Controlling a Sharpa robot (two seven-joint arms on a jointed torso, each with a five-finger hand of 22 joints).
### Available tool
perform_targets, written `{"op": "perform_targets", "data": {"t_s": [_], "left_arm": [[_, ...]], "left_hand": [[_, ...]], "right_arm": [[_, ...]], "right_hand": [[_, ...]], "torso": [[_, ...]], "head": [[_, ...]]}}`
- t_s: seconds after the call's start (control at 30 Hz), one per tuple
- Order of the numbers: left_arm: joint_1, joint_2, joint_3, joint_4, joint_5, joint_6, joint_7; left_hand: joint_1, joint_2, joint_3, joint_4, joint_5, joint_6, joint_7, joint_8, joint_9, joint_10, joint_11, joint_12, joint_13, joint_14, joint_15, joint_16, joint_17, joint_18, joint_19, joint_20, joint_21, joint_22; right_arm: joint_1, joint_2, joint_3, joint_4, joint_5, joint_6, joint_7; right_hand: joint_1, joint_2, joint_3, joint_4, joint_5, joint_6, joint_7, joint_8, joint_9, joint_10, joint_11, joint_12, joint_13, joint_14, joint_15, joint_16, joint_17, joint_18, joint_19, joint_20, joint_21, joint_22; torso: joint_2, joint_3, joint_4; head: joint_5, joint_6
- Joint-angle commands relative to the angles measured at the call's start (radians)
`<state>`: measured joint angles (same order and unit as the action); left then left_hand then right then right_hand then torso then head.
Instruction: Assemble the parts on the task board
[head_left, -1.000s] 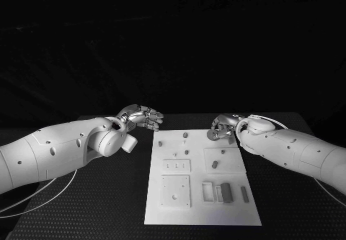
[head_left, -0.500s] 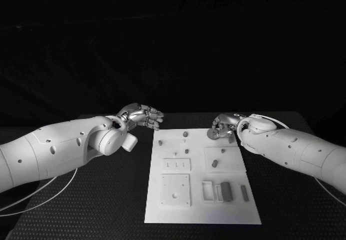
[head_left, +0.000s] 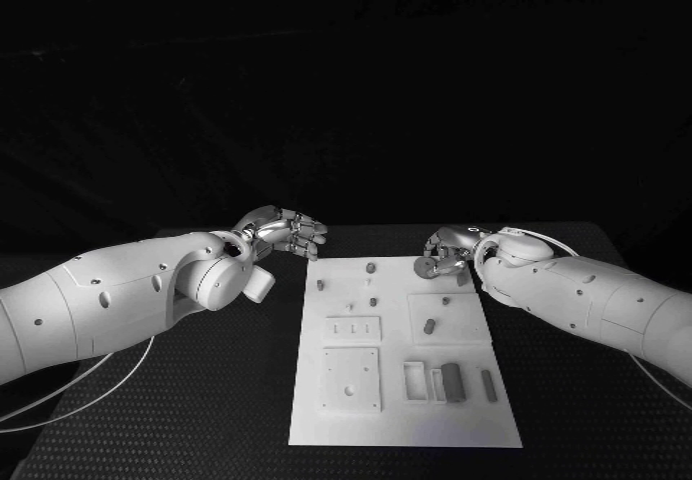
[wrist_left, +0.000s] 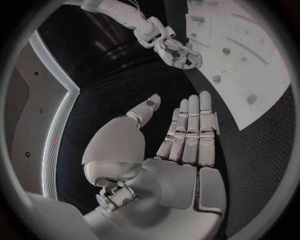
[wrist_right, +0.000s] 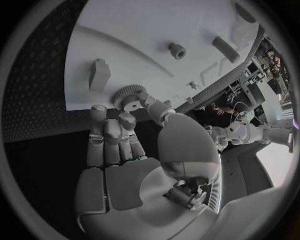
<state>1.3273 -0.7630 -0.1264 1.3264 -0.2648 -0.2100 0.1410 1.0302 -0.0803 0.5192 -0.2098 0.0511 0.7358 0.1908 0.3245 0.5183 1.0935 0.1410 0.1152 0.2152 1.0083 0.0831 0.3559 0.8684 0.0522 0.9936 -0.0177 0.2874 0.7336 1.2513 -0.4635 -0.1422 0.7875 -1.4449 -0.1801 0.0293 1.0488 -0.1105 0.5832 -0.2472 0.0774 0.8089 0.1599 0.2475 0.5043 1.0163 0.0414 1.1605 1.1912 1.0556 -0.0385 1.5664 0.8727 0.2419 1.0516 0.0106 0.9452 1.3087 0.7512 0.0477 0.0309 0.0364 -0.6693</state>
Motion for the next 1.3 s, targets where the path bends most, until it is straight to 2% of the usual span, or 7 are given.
{"op": "perform_targets", "data": {"t_s": [0.03,0.17,0.4,0.63,0.93,1.17,1.3], "left_arm": [[0.001,0.0,0.001,0.004,-0.002,0.011,0.006],[0.001,-0.001,0.001,0.005,-0.002,0.01,0.007],[0.001,-0.001,0.001,0.005,-0.002,0.009,0.006],[0.001,-0.003,0.001,0.005,-0.002,0.009,0.007],[0.001,-0.004,0.001,0.006,-0.002,0.01,0.007],[0.001,-0.006,0.001,0.008,-0.003,0.008,0.007],[0.001,-0.008,0.001,0.009,-0.003,0.008,0.007]], "left_hand": [[-0.001,-0.005,0.001,0.008,-0.002,-0.007,0.028,-0.005,-0.002,0.003,0.005,-0.005,0.001,0.008,-0.002,-0.005,0.002,0.008,-0.006,0.0,-0.007,0.001],[-0.001,-0.005,0.001,0.008,-0.002,-0.007,0.028,-0.005,-0.002,0.003,0.005,-0.005,0.001,0.008,-0.002,-0.006,0.002,0.008,-0.006,0.0,-0.007,0.001],[-0.001,-0.005,0.001,0.008,-0.002,-0.007,0.028,-0.005,-0.002,0.003,0.005,-0.005,0.001,0.008,-0.002,-0.006,0.003,0.008,-0.006,0.0,-0.007,0.001],[-0.001,-0.005,0.001,0.008,-0.002,-0.007,0.028,-0.005,-0.002,0.003,0.005,-0.006,0.002,0.008,-0.002,-0.007,0.003,0.008,-0.006,0.0,-0.007,0.002],[0.0,-0.005,0.001,0.008,-0.002,-0.007,0.028,-0.005,-0.002,0.003,0.005,-0.006,0.002,0.008,-0.002,-0.007,0.004,0.008,-0.006,-0.001,-0.007,0.002],[0.0,-0.005,0.001,0.008,-0.002,-0.007,0.028,-0.005,-0.002,0.003,0.005,-0.006,0.002,0.009,-0.002,-0.008,0.004,0.008,-0.006,-0.001,-0.008,0.002],[0.0,-0.005,0.001,0.008,-0.002,-0.007,0.028,-0.005,-0.002,0.003,0.005,-0.007,0.002,0.009,-0.002,-0.008,0.005,0.008,-0.006,-0.001,-0.008,0.002]], "right_arm": [[-0.014,-0.004,-0.008,-0.002,-0.022,0.069,-0.021],[-0.014,-0.004,-0.008,0.002,-0.037,0.046,-0.021],[-0.014,0.001,-0.008,0.01,-0.064,-0.009,-0.029],[-0.014,0.007,-0.008,0.016,-0.075,-0.087,-0.045],[-0.003,0.001,-0.008,0.047,-0.077,-0.124,-0.059],[0.014,-0.01,-0.006,0.107,-0.1,-0.161,-0.087],[0.019,-0.017,-0.006,0.169,-0.122,-0.173,-0.103]], "right_hand": [[0.013,0.033,0.005,-0.015,0.001,0.053,0.007,0.024,0.014,-0.056,0.014,0.011,-0.008,-0.001,-0.008,0.005,0.001,0.02,-0.005,0.001,0.002,0.02],[0.019,0.08,0.006,-0.038,0.002,0.096,-0.013,0.047,0.028,-0.052,-0.004,0.02,-0.027,0.005,-0.026,0.004,0.0,0.02,-0.003,0.001,0.006,0.02],[0.017,0.103,0.005,-0.039,0.002,0.141,-0.032,0.069,0.045,-0.037,-0.022,0.029,-0.051,0.02,-0.043,0.004,-0.002,0.02,0.006,-0.004,0.011,0.019],[0.016,0.095,0.003,-0.038,0.002,0.157,-0.04,0.077,0.055,-0.028,-0.029,0.034,-0.062,0.028,-0.05,0.005,-0.001,0.02,0.014,-0.008,0.014,0.018],[0.01,0.088,0.003,-0.033,0.003,0.164,-0.044,0.08,0.061,-0.023,-0.033,0.037,-0.068,0.036,-0.054,0.005,0.002,0.02,0.021,-0.01,0.015,0.017],[0.007,0.083,0.003,-0.031,0.002,0.165,-0.045,0.079,0.063,-0.021,-0.035,0.038,-0.072,0.044,-0.056,0.005,0.009,0.02,0.025,-0.012,0.016,0.017],[0.006,0.079,0.003,-0.03,0.003,0.166,-0.045,0.079,0.064,-0.019,-0.035,0.038,-0.075,0.051,-0.057,0.005,0.014,0.02,0.027,-0.013,0.017,0.017]], "torso": [[0.0,0.0002,-0.0008],[0.0,-0.0003,-0.0002],[0.0,0.0004,0.0],[0.001,-0.0005,0.0002],[0.0,-0.0009,0.0005],[0.0,-0.0008,-0.0001],[0.0,-0.0006,0.0001]], "head": [[-0.001,0.0],[-0.002,0.001],[-0.002,0.002],[-0.003,0.002],[-0.003,0.005],[-0.001,0.008],[0.002,0.008]]}}
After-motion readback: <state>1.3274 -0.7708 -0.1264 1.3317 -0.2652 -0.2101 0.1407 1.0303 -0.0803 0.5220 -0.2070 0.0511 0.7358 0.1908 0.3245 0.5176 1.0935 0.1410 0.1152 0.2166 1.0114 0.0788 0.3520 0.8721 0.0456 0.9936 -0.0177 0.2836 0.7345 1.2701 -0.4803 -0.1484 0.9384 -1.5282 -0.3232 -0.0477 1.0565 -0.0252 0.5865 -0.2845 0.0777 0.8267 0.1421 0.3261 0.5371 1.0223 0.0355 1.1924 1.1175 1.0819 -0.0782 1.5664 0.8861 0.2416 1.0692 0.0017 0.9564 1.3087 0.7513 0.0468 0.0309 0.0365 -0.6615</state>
